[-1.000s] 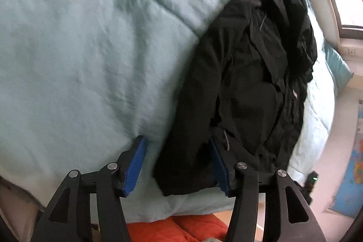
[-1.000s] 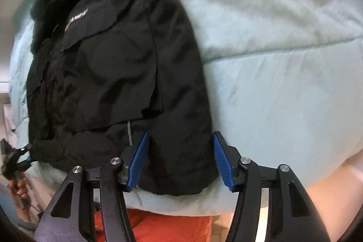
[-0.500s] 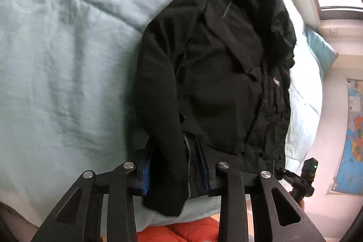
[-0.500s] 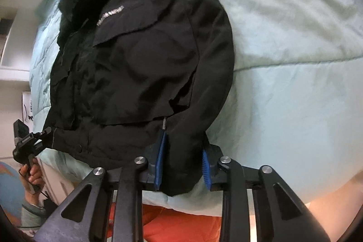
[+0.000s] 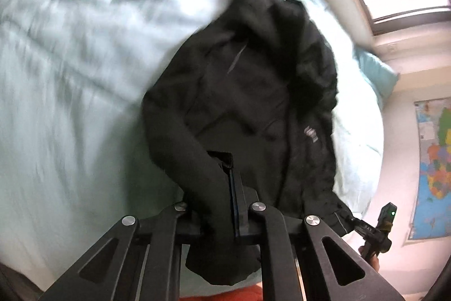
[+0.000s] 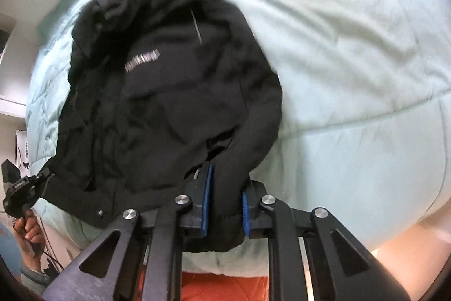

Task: Fold large clothes
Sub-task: 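Lift the hem with both tools and fold it up toward the hood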

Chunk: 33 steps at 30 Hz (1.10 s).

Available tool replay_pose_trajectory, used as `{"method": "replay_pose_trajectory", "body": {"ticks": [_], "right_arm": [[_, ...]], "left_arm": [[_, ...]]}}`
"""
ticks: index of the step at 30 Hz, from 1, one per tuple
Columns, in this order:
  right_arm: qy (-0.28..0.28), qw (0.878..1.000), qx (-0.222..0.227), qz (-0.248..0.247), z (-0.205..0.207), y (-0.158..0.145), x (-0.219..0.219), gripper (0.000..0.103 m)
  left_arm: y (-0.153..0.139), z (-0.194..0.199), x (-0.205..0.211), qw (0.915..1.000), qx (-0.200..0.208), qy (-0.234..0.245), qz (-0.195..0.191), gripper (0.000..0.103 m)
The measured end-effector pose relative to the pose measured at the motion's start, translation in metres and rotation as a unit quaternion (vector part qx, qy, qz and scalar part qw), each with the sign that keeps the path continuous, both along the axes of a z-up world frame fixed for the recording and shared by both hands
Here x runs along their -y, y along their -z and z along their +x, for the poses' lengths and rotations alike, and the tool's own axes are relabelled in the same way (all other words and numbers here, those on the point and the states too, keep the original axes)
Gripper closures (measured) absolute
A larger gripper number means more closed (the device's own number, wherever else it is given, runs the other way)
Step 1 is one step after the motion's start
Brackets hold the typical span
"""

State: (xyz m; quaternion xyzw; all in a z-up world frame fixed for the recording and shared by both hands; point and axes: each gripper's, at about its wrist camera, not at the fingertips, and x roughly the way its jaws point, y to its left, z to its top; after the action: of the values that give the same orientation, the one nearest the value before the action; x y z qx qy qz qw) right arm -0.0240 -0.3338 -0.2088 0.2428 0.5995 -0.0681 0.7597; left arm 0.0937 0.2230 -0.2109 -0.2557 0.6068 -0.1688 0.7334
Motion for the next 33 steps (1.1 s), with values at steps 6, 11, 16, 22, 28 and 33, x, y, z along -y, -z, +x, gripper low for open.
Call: {"method": "replay_pose_trajectory", "body": {"ticks": [6, 11, 16, 22, 28, 33], "right_arm": [[0.009, 0.997, 0.080, 0.015, 0.049, -0.054, 0.032, 0.083], [0.008, 0.989, 0.144, -0.007, 0.098, -0.097, 0.044, 0.083], [0.003, 0.983, 0.180, -0.022, 0.171, -0.122, 0.059, 0.083], [0.036, 0.983, 0.161, -0.078, 0.270, -0.110, 0.082, 0.083], [0.044, 0.988, 0.112, -0.095, 0.360, -0.044, 0.104, 0.078], [0.038, 0.994, 0.049, -0.088, 0.406, 0.035, 0.104, 0.069]], "left_arm": [[-0.063, 0.044, 0.015, 0.9972, 0.069, 0.010, -0.027, 0.090], [-0.105, 0.097, 0.027, 0.9913, 0.123, 0.006, -0.047, 0.090], [-0.125, 0.175, 0.055, 0.9874, 0.155, 0.006, -0.031, 0.090], [-0.102, 0.283, 0.085, 0.9896, 0.143, -0.012, -0.013, 0.090], [-0.018, 0.382, 0.102, 0.9968, 0.071, -0.029, 0.019, 0.085], [0.062, 0.412, 0.117, 0.9990, 0.013, -0.029, 0.032, 0.085]]}}
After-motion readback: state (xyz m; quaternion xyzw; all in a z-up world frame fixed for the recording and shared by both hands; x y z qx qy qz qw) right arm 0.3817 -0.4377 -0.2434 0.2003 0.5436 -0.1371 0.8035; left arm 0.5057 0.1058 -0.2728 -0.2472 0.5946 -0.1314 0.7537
